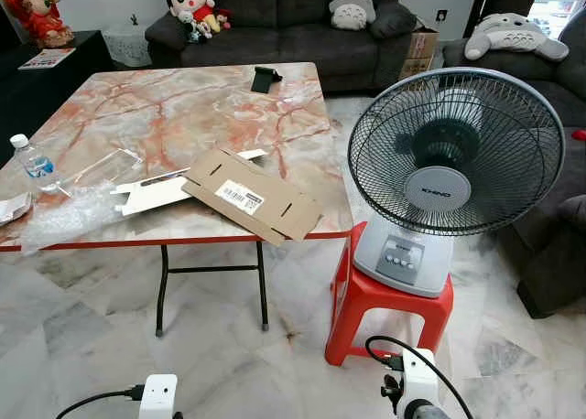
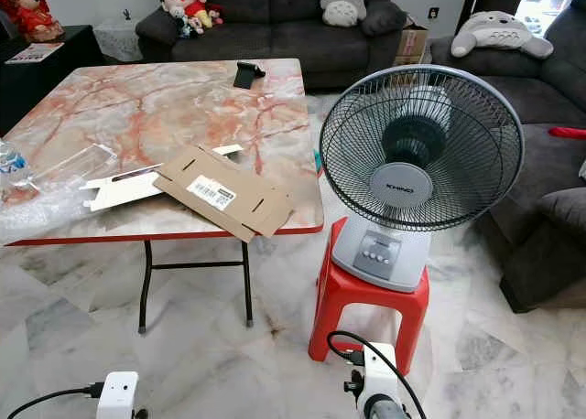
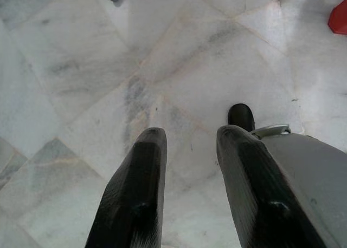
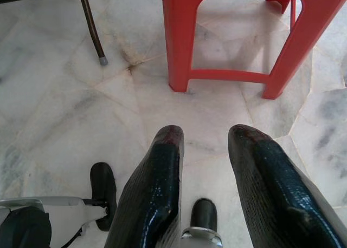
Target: Picking trash to rubbish bin
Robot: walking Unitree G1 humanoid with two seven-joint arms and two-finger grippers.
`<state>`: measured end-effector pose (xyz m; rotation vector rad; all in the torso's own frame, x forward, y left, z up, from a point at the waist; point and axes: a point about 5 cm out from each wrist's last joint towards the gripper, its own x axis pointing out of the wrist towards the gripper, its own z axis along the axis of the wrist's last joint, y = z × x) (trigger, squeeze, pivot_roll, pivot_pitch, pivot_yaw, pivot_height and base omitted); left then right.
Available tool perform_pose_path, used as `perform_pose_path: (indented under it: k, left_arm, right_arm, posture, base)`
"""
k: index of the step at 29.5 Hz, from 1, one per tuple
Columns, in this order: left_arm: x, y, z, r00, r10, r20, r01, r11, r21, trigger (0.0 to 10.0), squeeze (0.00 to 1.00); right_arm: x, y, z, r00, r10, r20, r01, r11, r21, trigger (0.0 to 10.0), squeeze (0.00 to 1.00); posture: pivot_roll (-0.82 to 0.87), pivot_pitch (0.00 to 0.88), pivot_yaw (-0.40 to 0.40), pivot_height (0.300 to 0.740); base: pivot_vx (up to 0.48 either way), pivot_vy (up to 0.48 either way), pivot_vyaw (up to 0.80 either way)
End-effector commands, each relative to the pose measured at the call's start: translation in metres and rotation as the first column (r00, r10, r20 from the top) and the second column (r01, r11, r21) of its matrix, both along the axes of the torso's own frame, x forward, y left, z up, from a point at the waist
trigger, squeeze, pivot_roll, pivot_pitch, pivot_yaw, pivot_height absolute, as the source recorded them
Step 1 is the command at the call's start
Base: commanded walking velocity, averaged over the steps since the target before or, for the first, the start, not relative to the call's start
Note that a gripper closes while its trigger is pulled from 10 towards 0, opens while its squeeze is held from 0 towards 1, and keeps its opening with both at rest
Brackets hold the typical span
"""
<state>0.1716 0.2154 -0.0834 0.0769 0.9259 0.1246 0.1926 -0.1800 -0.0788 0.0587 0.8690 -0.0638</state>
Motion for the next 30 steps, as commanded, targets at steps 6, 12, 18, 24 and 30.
perform_pose_path:
  k: [6, 12, 18, 24, 30]
  left_arm:
    - [-0.0138, -0.041, -0.0128, 0.995, -0.045, -0.086, 0.045, 0.999, 0.0, 10.0, 0.0]
    - [-0.0135, -0.04, -0.0126, 0.995, -0.052, -0.086, 0.053, 0.999, 0.004, 10.0, 0.0]
    - [-0.0134, -0.0405, -0.0126, 0.994, -0.062, -0.088, 0.063, 0.998, 0.005, 10.0, 0.0]
    - [-0.0127, -0.0407, -0.0123, 0.994, -0.065, -0.086, 0.066, 0.998, 0.006, 10.0, 0.0]
    - [-0.0096, -0.0395, -0.0108, 0.995, -0.071, -0.074, 0.072, 0.997, 0.014, 10.0, 0.0]
  right_arm:
    - [0.0084, -0.0524, 0.0135, 0.957, -0.287, 0.05, 0.279, 0.952, 0.124, 10.0, 0.0]
    - [0.0073, -0.0522, 0.0129, 0.955, -0.292, 0.048, 0.285, 0.95, 0.125, 10.0, 0.0]
    - [0.0068, -0.0505, 0.0122, 0.955, -0.293, 0.046, 0.286, 0.95, 0.129, 10.0, 0.0]
    - [0.0066, -0.049, 0.0117, 0.955, -0.293, 0.046, 0.284, 0.95, 0.132, 10.0, 0.0]
    - [0.0079, -0.0493, 0.0126, 0.953, -0.299, 0.053, 0.289, 0.948, 0.136, 10.0, 0.0]
  posture:
    - [-0.03, 0.0, -0.044, 0.74]
    - [-0.03, 0.0, -0.04, 0.74]
    - [-0.03, 0.0, -0.034, 0.74]
    - [-0.03, 0.0, -0.031, 0.74]
    - [-0.03, 0.0, -0.028, 0.74]
  base:
    - [0.0, 0.17, 0.0]
    - [0.0, 0.261, 0.0]
    - [0.0, 0.309, 0.0]
    - [0.0, 0.321, 0.0]
    - [0.0, 0.32, 0.0]
